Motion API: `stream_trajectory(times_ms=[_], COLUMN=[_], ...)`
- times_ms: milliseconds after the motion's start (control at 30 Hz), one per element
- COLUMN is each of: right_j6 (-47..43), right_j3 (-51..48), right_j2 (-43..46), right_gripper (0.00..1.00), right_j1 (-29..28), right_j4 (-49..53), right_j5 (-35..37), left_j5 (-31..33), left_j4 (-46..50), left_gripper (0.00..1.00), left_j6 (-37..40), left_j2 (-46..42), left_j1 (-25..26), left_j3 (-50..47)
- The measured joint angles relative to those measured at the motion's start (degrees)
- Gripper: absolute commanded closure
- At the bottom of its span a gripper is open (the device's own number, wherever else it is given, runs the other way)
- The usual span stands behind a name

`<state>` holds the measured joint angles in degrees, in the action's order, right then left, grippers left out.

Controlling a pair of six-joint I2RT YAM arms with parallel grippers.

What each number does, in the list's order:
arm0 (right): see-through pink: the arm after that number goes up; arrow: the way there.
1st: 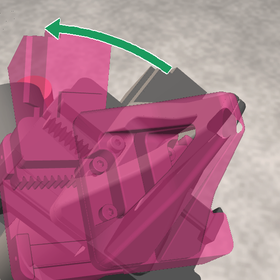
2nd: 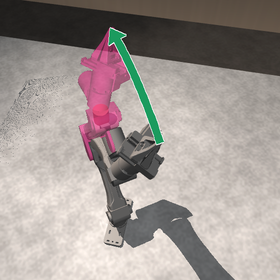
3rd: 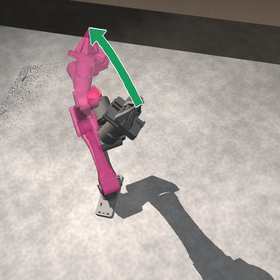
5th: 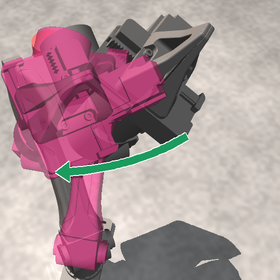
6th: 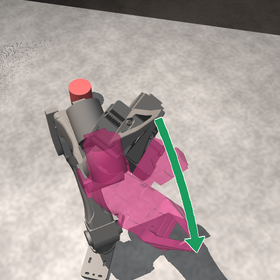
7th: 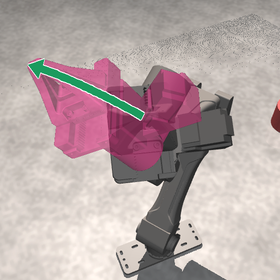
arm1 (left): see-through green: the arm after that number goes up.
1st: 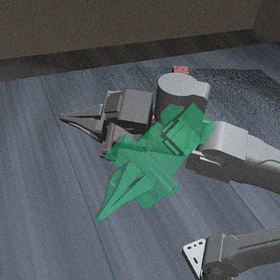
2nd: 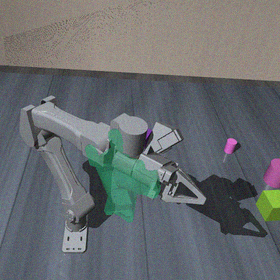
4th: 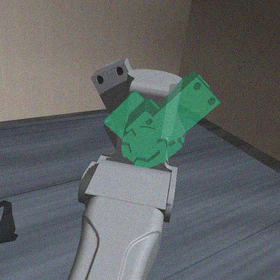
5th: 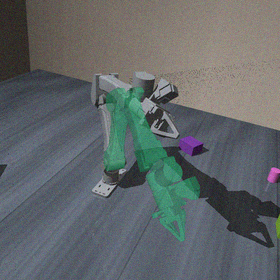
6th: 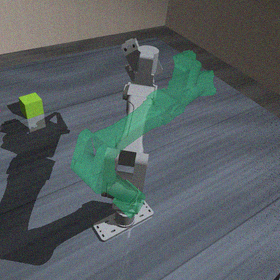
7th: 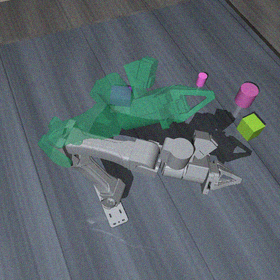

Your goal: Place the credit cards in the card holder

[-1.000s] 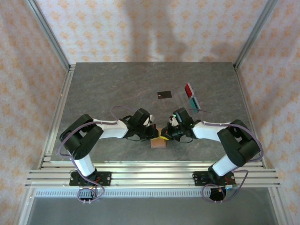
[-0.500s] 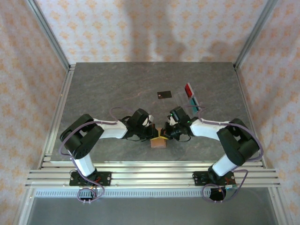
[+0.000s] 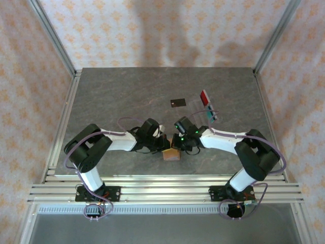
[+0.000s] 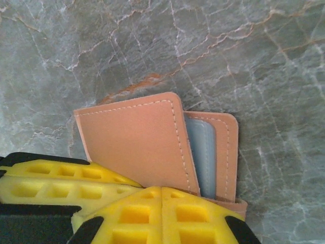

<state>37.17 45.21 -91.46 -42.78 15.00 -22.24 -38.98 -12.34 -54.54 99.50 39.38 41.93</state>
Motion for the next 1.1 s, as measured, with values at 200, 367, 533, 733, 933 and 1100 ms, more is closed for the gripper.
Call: stream_trajectory(times_ms=[200,367,533,733,933,1100], right_j6=[-1.16,-2.01,-3.10,-2.75,-2.73,-1.66], right_j3=[-0.04,-1.60,-3.17,-8.55,-8.79,-8.79], right_j2=[3.30,10.23,13.64,12.44,11.34,11.43], right_gripper=[0.91,0.72,0.64,0.64,0.61,0.57], right_j1=[-0.31,0.42,1.49,1.49,1.49,1.49], right_j4=[1.53,7.43,7.76,7.30,6.29,4.46], right_j5=[1.49,0.66,-3.10,-6.62,-7.74,-8.72], left_j5=[0.07,0.90,0.85,0.59,0.57,0.59], left_j4=[0.66,2.34,1.81,-0.61,-0.68,-0.31], left_gripper=[1.00,1.00,1.00,1.00,1.00,1.00], left_j6=[-0.92,-2.67,-5.46,-8.31,-8.44,-8.44], left_j2=[0.00,0.00,0.02,0.13,-0.20,-1.25], left_j1=[0.37,0.66,0.66,0.66,0.63,0.63], left_j3=[1.22,2.91,3.41,3.34,3.02,2.84])
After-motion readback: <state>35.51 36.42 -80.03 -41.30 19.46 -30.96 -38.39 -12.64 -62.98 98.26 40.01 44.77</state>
